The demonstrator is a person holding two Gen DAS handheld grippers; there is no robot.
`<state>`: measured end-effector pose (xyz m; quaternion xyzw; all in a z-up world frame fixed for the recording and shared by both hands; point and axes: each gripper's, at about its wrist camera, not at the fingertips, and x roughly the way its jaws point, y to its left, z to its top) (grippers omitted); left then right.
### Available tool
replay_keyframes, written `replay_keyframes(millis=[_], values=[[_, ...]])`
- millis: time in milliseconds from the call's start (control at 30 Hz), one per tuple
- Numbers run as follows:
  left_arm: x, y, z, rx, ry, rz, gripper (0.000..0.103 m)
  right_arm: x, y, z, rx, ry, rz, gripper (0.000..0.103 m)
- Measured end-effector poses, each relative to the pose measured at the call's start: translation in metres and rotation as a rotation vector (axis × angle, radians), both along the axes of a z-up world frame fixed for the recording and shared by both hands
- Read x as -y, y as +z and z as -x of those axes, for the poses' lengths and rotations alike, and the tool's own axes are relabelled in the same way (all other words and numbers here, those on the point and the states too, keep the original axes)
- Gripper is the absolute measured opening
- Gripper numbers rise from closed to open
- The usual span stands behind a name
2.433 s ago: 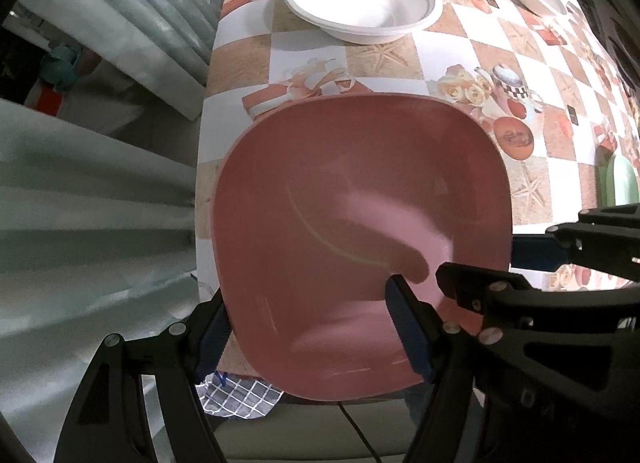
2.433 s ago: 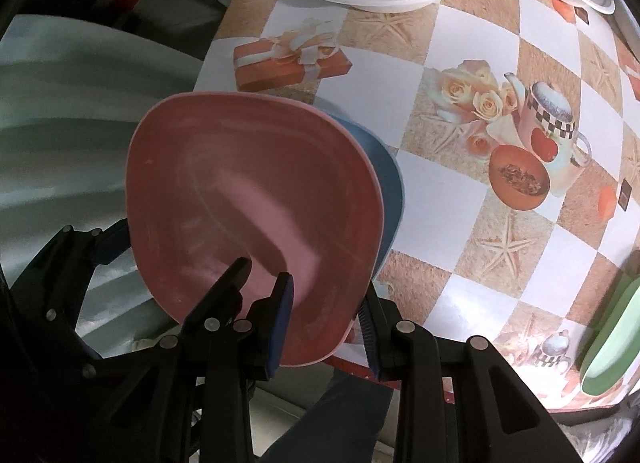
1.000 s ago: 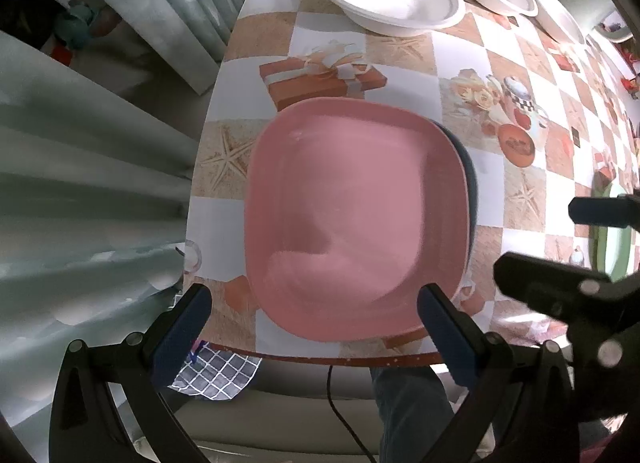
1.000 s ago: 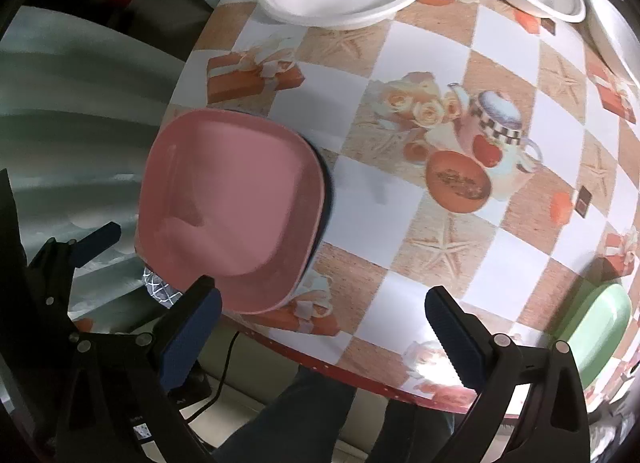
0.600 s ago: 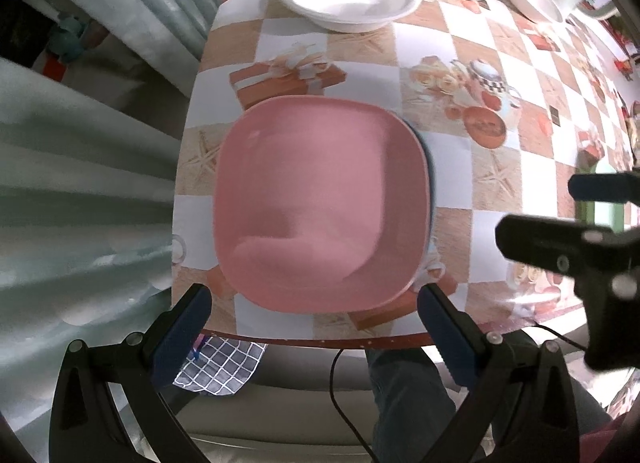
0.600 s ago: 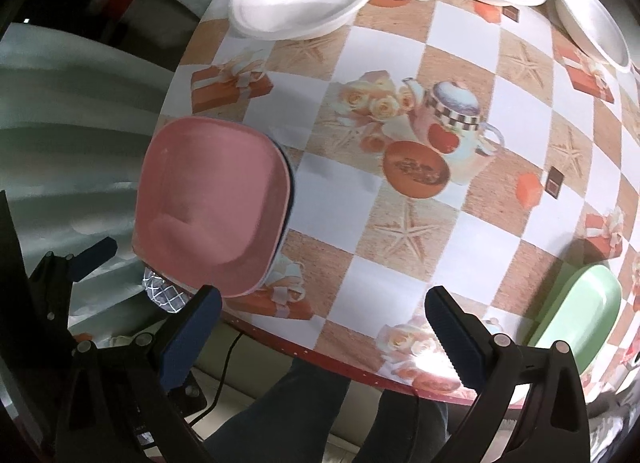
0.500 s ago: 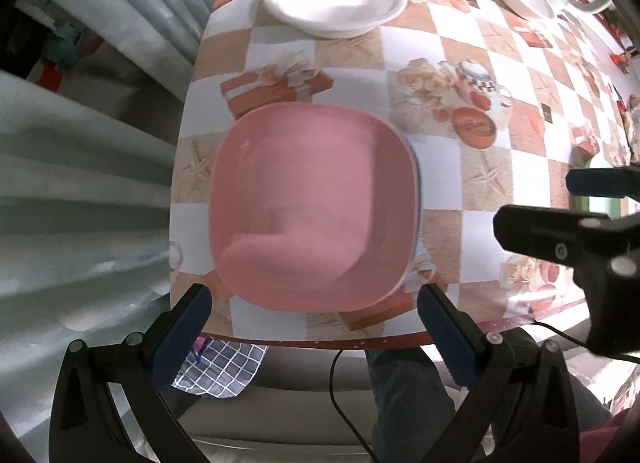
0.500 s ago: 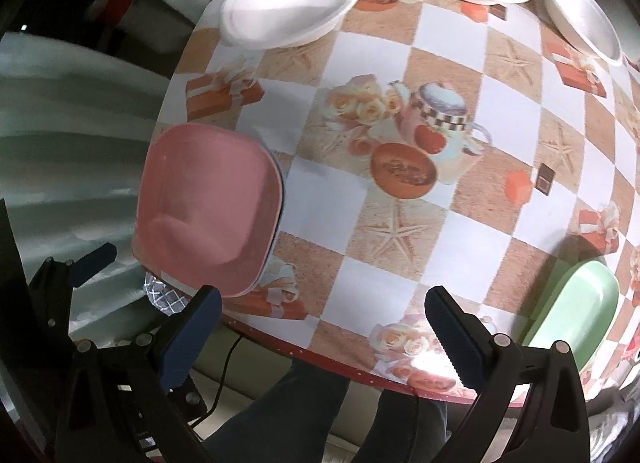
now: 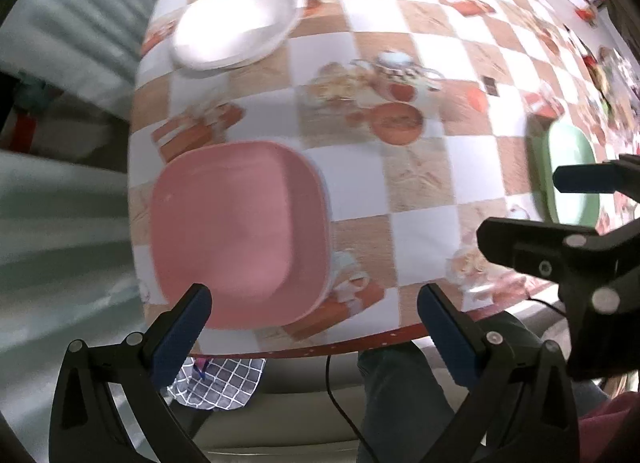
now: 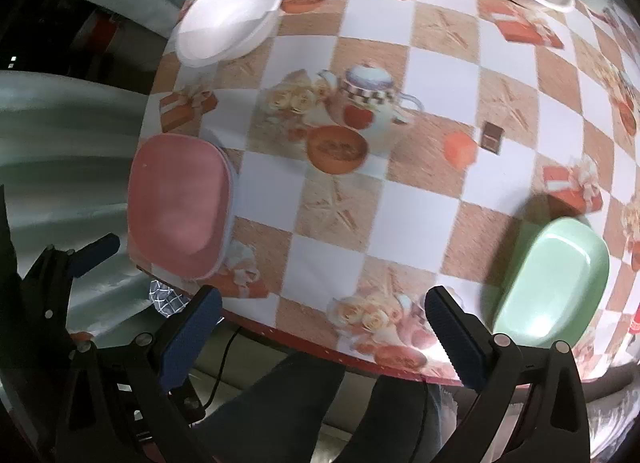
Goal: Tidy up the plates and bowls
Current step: 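Move the right tool to the mint-green square plate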
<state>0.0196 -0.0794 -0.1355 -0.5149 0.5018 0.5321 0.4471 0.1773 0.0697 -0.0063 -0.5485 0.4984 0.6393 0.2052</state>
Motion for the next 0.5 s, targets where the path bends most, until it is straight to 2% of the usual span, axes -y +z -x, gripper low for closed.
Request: replay_keyframes(millis=[233,500], values=[[-0.018,-0.003,-0.034,-0.001,-0.104,0.015,0.103,-0.002,0.0,-0.042,0.003,-0.074,0.011,0.102],[-0.035,-0.009,-0.072,-0.013,-0.211,0.04,0.103,-0.011,-0.013,-0.111,0.021,-0.239,0.03,0.102]])
